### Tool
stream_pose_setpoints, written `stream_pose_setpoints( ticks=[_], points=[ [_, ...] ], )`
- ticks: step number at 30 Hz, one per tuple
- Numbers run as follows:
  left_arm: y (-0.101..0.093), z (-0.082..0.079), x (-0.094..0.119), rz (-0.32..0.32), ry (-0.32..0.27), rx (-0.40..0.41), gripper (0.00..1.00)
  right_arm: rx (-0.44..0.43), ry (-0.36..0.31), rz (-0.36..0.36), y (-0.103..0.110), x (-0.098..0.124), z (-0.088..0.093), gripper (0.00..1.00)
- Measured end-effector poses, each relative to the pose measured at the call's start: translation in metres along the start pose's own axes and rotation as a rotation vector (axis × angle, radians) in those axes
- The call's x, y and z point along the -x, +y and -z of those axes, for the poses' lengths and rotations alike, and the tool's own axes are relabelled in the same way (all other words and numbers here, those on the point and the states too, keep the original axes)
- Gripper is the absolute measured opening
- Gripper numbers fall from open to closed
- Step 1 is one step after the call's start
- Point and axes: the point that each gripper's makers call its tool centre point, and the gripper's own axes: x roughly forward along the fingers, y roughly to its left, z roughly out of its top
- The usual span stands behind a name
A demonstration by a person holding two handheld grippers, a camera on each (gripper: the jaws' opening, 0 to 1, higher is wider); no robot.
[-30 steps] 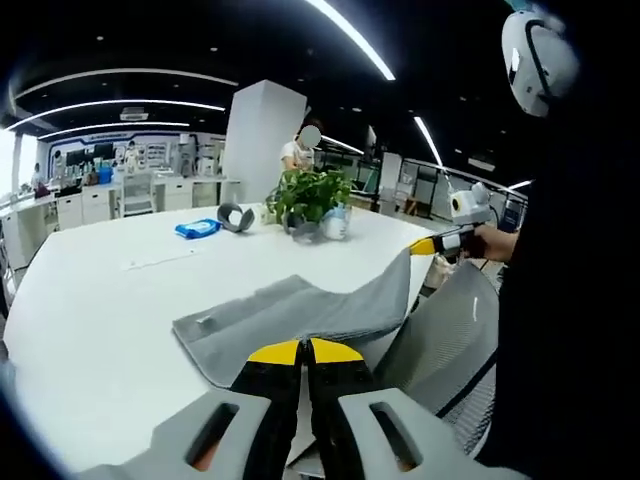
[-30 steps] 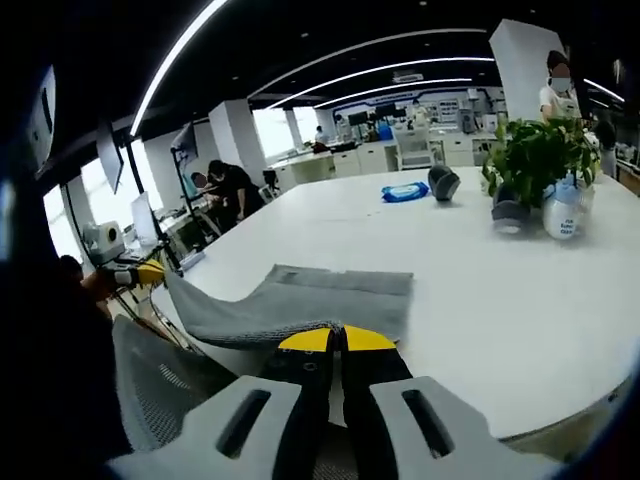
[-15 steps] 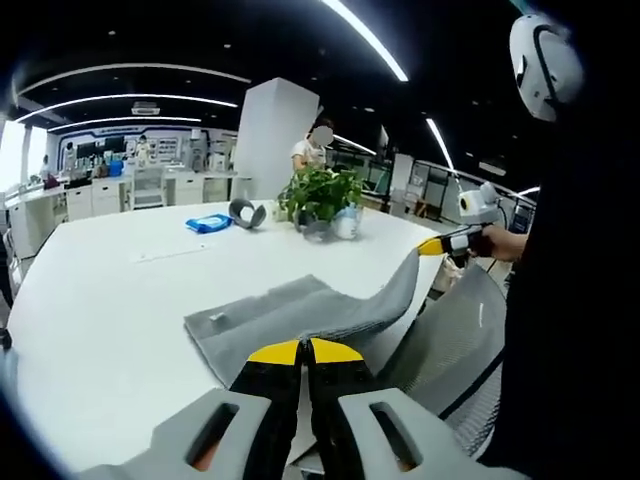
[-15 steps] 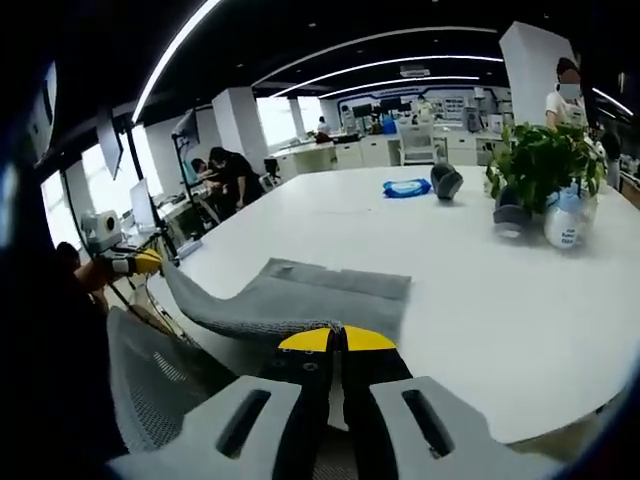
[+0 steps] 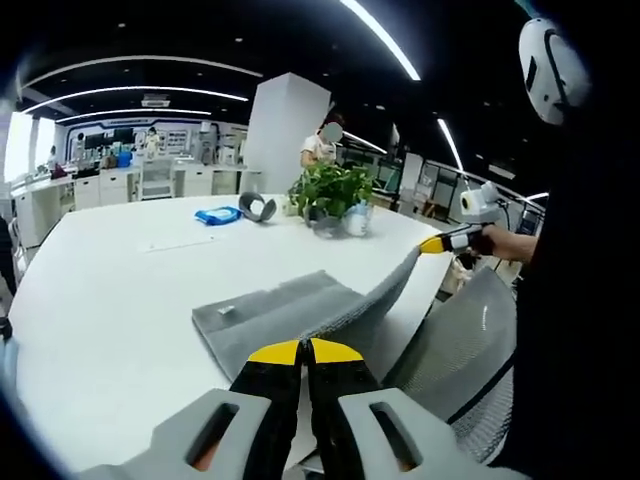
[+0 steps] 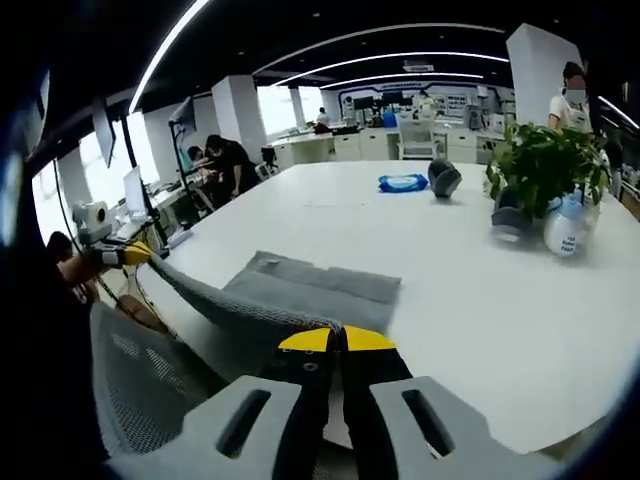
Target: Fold the towel on the table until its edges align and the towel forms a compact rectangular stack.
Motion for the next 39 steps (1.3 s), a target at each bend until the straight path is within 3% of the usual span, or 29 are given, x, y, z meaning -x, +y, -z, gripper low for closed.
stream_pose_setpoints(
  ticks=[8,17,24,33,39],
  points=[
    [0.026,-0.009,-0.011,-0.092,-0.002,0.044,0.02,0.013,-0.005,-0.008,-0.005,-0.017,-0.012,0.00],
    [0.047,-0.014,-0.031,-0.141,0.016,0.030,0.02,0.027,-0.008,-0.007,-0.016,-0.041,-0.026,0.00],
    [0.061,-0.022,-0.042,-0.132,0.016,0.033,0.02,0.017,-0.008,-0.027,-0.026,-0.057,-0.034,0.00],
    [0.074,-0.025,-0.061,-0.113,0.040,0.023,0.02,0.054,0.049,-0.050,-0.040,-0.082,-0.033,0.00],
    [0.080,-0.025,-0.069,-0.136,0.068,0.000,0.02,0.062,0.083,-0.063,-0.047,-0.094,-0.033,0.00]
  ],
)
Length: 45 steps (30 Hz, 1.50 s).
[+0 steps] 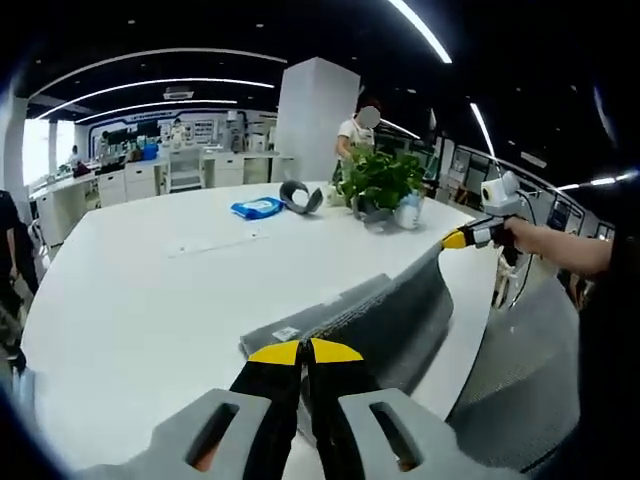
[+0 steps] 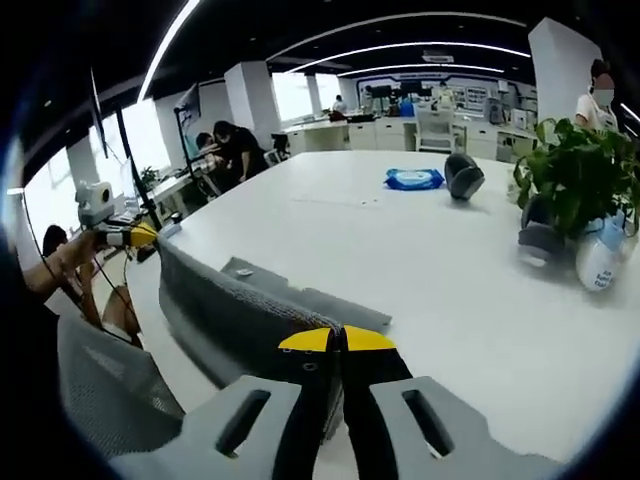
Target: Fold the towel on the table until its edges align and the towel forms a compact rectangular stack.
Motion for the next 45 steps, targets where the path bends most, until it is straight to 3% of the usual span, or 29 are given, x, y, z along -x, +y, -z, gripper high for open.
stream_pose_setpoints(
  ticks=[7,13,22,28,37,45],
  points=[
    [0.009,0.003,-0.014,-0.026,0.034,-0.046,0.02,-0.015,0.026,-0.013,-0.007,-0.012,0.003,0.00],
    [0.015,0.000,-0.022,-0.015,0.032,-0.049,0.02,-0.021,0.042,-0.013,-0.013,-0.018,0.002,0.00],
    [0.026,0.008,-0.039,-0.018,0.081,-0.093,0.02,-0.015,0.082,-0.023,-0.020,-0.032,0.002,0.00],
    [0.032,0.003,-0.042,-0.015,0.077,-0.098,0.02,-0.008,0.083,-0.020,-0.021,-0.035,-0.005,0.00],
    [0.043,0.003,-0.063,-0.014,0.095,-0.110,0.02,-0.001,0.134,0.000,-0.034,-0.053,-0.001,0.00],
    [0.053,0.025,-0.090,-0.014,0.171,-0.130,0.02,-0.021,0.198,0.000,-0.048,-0.078,0.015,0.00]
  ],
)
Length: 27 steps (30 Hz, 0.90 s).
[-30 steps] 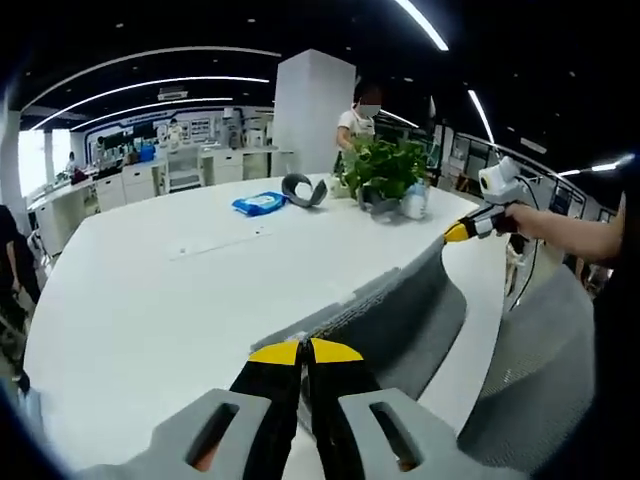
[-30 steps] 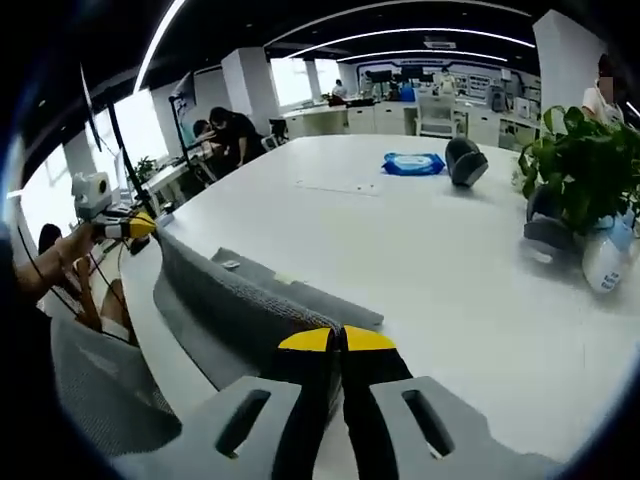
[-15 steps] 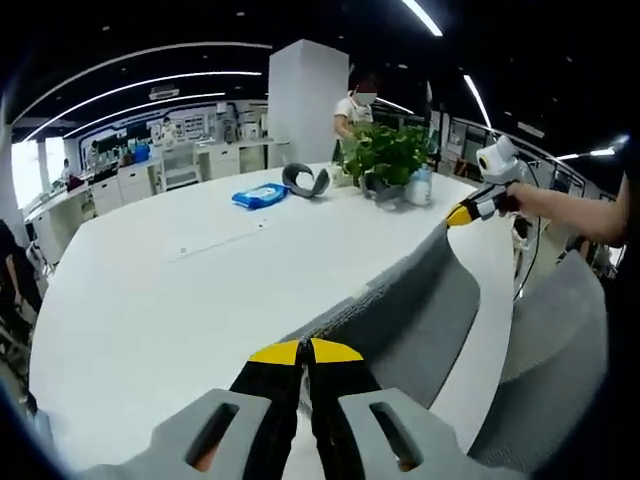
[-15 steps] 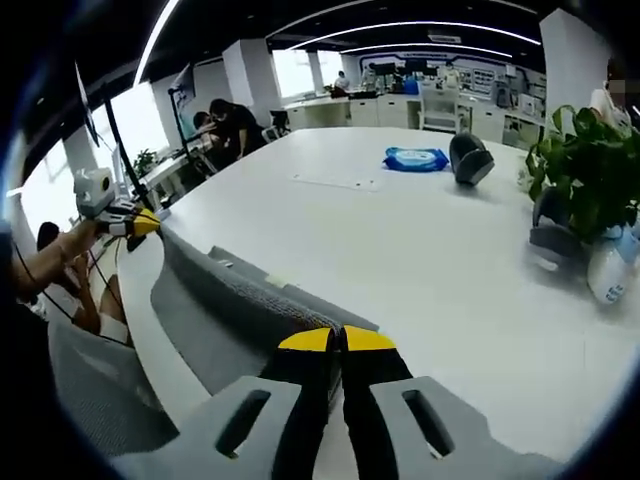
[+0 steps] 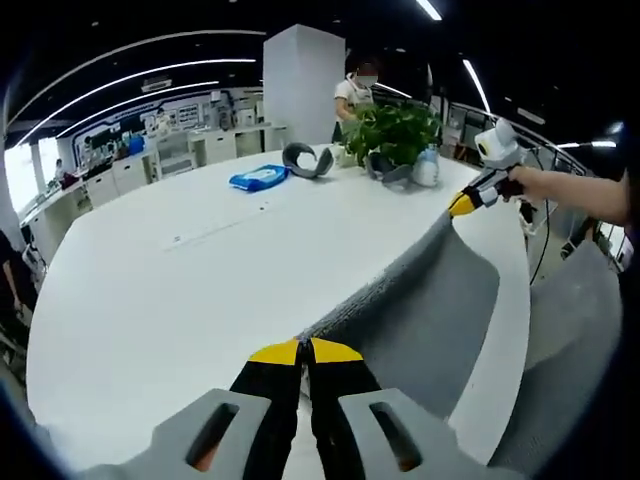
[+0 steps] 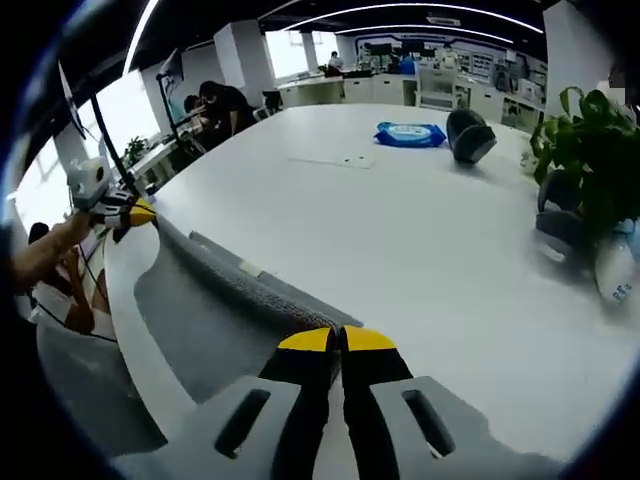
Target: Fold the towel on the table until its edges align and the towel forms a compact rectangular stack.
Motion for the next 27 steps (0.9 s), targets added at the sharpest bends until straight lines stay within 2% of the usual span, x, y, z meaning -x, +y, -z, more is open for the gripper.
stream_pose_setpoints(
  ticks=[8,13,22,27],
  points=[
    [0.012,0.016,-0.027,-0.001,0.068,0.015,0.02,0.043,0.086,0.017,-0.013,-0.030,0.012,0.00],
    [0.015,0.026,-0.039,0.002,0.114,-0.025,0.02,0.051,0.116,0.032,-0.022,-0.042,0.019,0.01],
    [0.026,0.039,-0.057,-0.007,0.162,-0.043,0.02,0.133,0.157,0.055,-0.023,-0.052,0.025,0.01],
    [0.026,0.040,-0.059,-0.009,0.172,-0.056,0.02,0.140,0.164,0.055,-0.025,-0.054,0.027,0.01]
  ],
)
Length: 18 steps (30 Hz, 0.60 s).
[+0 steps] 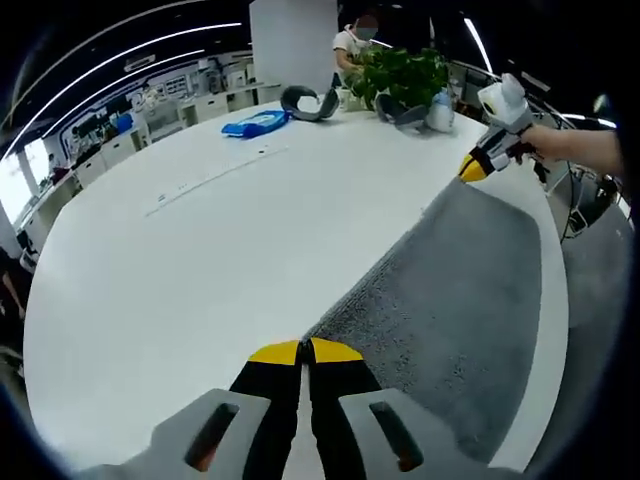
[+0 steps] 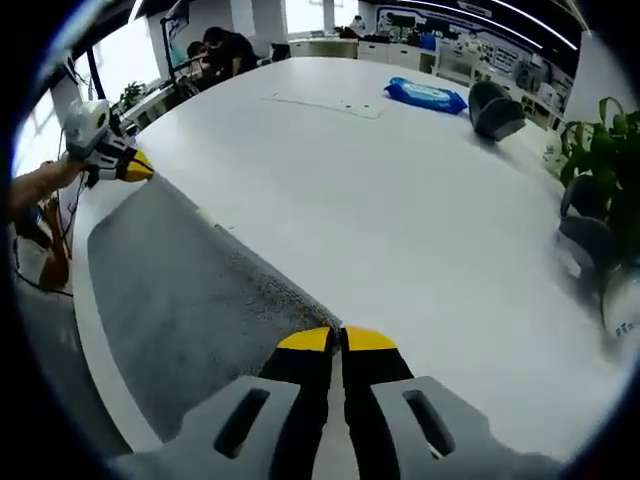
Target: Fold the towel on the table until its edges align and the towel forms a compact rectangular stack.
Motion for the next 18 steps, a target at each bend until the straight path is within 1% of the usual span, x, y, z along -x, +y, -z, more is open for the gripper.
stream_pose_setpoints(
  ticks=[3,7,10,12,13,15,16,17,18],
  points=[
    [0.000,0.000,-0.001,-0.003,0.000,0.004,0.02,0.008,0.006,0.001,0.000,-0.002,0.001,0.01],
    [0.000,0.001,-0.004,-0.010,0.004,0.005,0.02,0.056,0.032,0.013,0.000,-0.006,0.004,0.01],
    [-0.001,0.002,-0.007,-0.019,0.013,-0.014,0.02,0.074,0.037,0.021,0.001,-0.006,0.003,0.01],
    [-0.001,0.001,-0.006,-0.024,0.013,-0.020,0.03,0.068,0.033,0.018,0.000,-0.006,0.004,0.01],
    [-0.001,0.002,-0.007,-0.024,0.012,-0.021,0.03,0.050,0.029,0.013,-0.001,-0.005,0.004,0.01],
    [0.000,0.002,-0.007,-0.034,0.002,-0.034,0.06,0.036,0.020,0.003,0.000,-0.005,0.005,0.01],
    [0.002,0.002,-0.006,-0.043,-0.003,-0.039,0.09,0.038,0.017,-0.002,0.000,-0.005,0.005,0.02],
    [0.009,0.001,-0.005,-0.090,-0.018,-0.049,0.14,0.035,0.013,-0.003,0.000,-0.004,0.006,0.02],
    [0.011,0.001,-0.004,-0.102,-0.023,-0.056,0.18,0.037,0.011,-0.003,0.000,-0.004,0.007,0.02]
  ],
)
